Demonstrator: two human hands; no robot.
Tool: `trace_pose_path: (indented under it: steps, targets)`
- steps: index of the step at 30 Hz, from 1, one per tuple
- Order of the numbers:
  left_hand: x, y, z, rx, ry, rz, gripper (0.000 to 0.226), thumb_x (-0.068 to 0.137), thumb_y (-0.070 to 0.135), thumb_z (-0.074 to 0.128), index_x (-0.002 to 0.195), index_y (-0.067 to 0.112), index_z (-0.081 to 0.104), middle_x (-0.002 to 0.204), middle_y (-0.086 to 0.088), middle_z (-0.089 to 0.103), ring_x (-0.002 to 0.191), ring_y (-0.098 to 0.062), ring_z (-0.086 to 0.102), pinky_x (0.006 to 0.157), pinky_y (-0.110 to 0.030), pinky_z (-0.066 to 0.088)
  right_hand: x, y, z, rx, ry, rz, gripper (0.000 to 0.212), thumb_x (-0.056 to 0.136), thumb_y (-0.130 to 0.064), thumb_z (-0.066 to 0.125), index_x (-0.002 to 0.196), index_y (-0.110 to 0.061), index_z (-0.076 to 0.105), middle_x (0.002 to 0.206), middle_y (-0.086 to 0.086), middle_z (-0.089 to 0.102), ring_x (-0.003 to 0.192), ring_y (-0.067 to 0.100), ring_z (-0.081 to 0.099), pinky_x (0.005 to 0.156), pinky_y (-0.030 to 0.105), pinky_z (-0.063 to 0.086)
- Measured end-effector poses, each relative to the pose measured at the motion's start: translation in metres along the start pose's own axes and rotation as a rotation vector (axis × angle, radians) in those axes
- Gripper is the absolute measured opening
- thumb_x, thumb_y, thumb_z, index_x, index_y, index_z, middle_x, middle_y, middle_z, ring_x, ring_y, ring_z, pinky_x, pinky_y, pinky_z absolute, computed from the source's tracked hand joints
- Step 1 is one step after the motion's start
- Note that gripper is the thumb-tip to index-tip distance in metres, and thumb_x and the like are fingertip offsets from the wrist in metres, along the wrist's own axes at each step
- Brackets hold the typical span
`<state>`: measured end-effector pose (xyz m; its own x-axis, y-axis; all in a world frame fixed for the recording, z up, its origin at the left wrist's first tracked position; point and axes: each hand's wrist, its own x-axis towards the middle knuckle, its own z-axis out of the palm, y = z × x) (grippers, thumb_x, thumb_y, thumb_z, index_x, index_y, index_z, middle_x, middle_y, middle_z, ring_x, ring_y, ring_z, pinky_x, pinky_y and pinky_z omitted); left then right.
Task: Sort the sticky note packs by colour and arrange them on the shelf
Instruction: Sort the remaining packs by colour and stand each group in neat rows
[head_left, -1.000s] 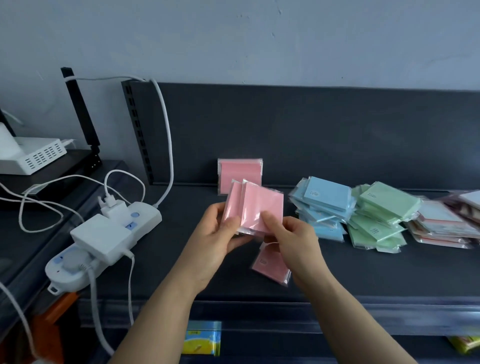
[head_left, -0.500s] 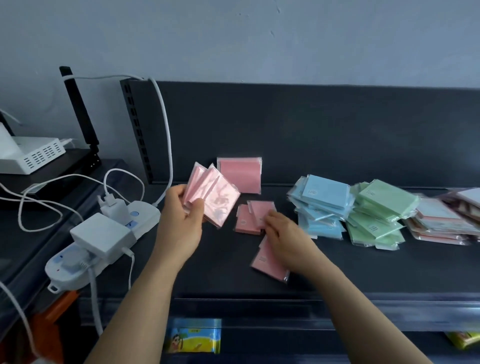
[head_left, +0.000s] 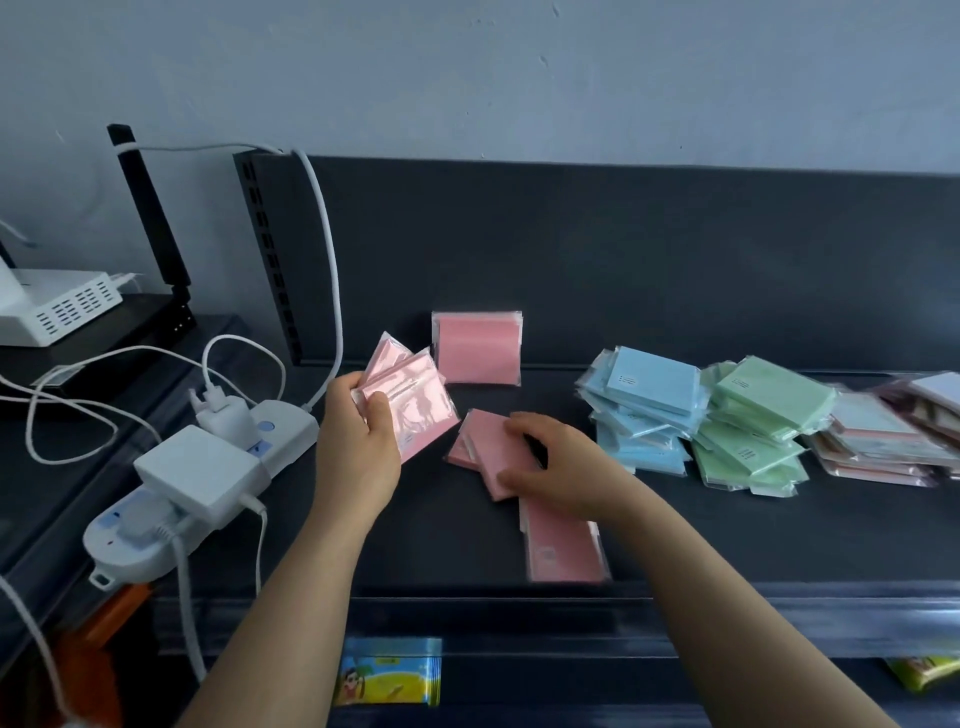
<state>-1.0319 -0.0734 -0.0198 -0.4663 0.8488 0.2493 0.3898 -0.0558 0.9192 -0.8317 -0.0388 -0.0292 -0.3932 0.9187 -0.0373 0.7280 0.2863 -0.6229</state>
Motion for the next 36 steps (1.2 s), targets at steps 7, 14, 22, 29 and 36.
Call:
trace_pose_path:
  steps: [7, 14, 22, 29, 36]
  targets:
    - [0.011, 0.003, 0.005, 0.032, -0.116, 0.111, 0.032, 0.103, 0.023, 0.035, 0.133, 0.027, 0.045, 0.109, 0.013, 0.053, 0.092, -0.004, 0.054, 0.066, -0.012, 0.039, 0.014, -0.004, -0.003, 0.280, 0.169, -0.062, 0.073, 0.089, -0.031, 0.066, 0.151, -0.025, 0.027, 0.149, -0.010, 0.039, 0.135, 0.005, 0.039, 0.107, 0.022, 0.033]
    - [0.030, 0.012, 0.029, -0.006, -0.321, 0.155, 0.024, 0.102, 0.029, 0.041, 0.124, 0.030, 0.032, 0.107, 0.006, 0.058, 0.076, -0.010, 0.059, 0.068, -0.022, 0.048, 0.040, -0.015, -0.002, 0.367, 0.258, -0.080, 0.074, 0.085, -0.013, 0.067, 0.148, -0.027, 0.030, 0.126, -0.009, 0.055, 0.109, 0.010, 0.059, 0.094, 0.028, 0.050]
    - [0.062, 0.012, 0.053, -0.089, -0.358, 0.159, 0.023, 0.102, 0.028, 0.043, 0.124, 0.034, 0.047, 0.113, 0.018, 0.054, 0.099, -0.005, 0.054, 0.085, -0.022, 0.044, 0.068, -0.015, -0.009, 0.513, 0.444, -0.070, 0.065, 0.081, 0.004, 0.061, 0.132, -0.027, 0.034, 0.110, -0.001, 0.057, 0.077, 0.010, 0.063, 0.058, 0.021, 0.054]
    - [0.072, -0.016, 0.062, 0.063, -0.387, -0.010, 0.059, 0.097, 0.005, 0.049, 0.147, 0.028, 0.028, 0.136, 0.008, 0.050, 0.116, -0.007, 0.048, 0.094, -0.026, 0.040, 0.085, 0.001, 0.002, 0.347, 0.333, 0.071, 0.071, 0.085, -0.001, 0.058, 0.143, -0.027, 0.026, 0.116, -0.003, 0.056, 0.100, 0.013, 0.056, 0.077, 0.024, 0.047]
    - [0.080, -0.022, 0.073, 0.169, -0.281, 0.017, 0.029, 0.088, 0.003, 0.064, 0.114, 0.016, 0.063, 0.108, 0.001, 0.068, 0.098, -0.015, 0.063, 0.079, -0.022, 0.045, 0.098, 0.005, 0.004, 0.245, 0.385, 0.172, 0.044, 0.091, -0.012, 0.059, 0.134, -0.012, 0.047, 0.127, 0.006, 0.048, 0.094, 0.014, 0.054, 0.083, 0.025, 0.043]
